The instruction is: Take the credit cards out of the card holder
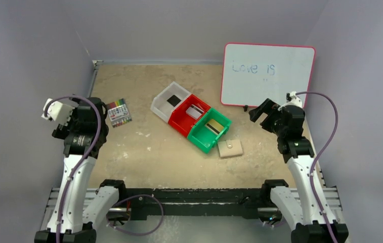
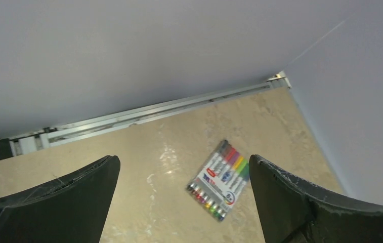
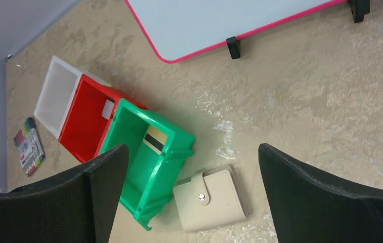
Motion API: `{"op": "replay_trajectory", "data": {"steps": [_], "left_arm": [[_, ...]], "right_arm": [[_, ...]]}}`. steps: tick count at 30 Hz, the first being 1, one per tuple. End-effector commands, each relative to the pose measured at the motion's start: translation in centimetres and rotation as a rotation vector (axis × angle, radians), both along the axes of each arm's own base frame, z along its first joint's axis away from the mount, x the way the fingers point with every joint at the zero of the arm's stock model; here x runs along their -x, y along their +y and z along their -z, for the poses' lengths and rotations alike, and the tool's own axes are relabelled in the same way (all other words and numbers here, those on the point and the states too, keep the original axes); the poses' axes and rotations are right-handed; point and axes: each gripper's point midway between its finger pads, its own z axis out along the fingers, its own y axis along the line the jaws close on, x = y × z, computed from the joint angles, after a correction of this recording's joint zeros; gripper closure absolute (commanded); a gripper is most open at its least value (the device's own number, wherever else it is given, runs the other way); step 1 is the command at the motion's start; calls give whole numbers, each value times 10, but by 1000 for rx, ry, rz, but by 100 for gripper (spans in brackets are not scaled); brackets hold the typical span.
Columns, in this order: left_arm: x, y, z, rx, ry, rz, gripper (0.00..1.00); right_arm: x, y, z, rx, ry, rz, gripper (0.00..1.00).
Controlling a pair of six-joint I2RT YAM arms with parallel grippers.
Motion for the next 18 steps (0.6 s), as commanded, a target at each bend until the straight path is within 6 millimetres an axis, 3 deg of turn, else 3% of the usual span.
{"op": "replay_trajectory", "data": {"steps": [1, 3, 5, 7, 8, 13, 18], "left_arm": [[16, 11, -5, -39, 126, -90, 0], [17, 7, -6, -20, 164, -70, 0], [-2, -12, -4, -32, 244, 144, 0], [-29, -60, 5, -36, 291, 536, 0], [-35, -79, 7, -11, 264, 648, 0], [-43, -113, 11, 94, 132, 791, 0], [-60, -150, 23, 189, 142, 972, 0]], "right_arm": [[-6, -3, -19, 2, -24, 22, 0], [-8, -7, -10, 15, 3, 41, 0], [-11, -8, -1, 23, 43, 39, 0], [-15, -5, 3, 18, 74, 23, 0], [-17, -2, 3, 11, 81, 11, 0], [-28, 14, -8, -30, 60, -77, 0], [-31, 44, 3, -130, 107, -225, 0]]}}
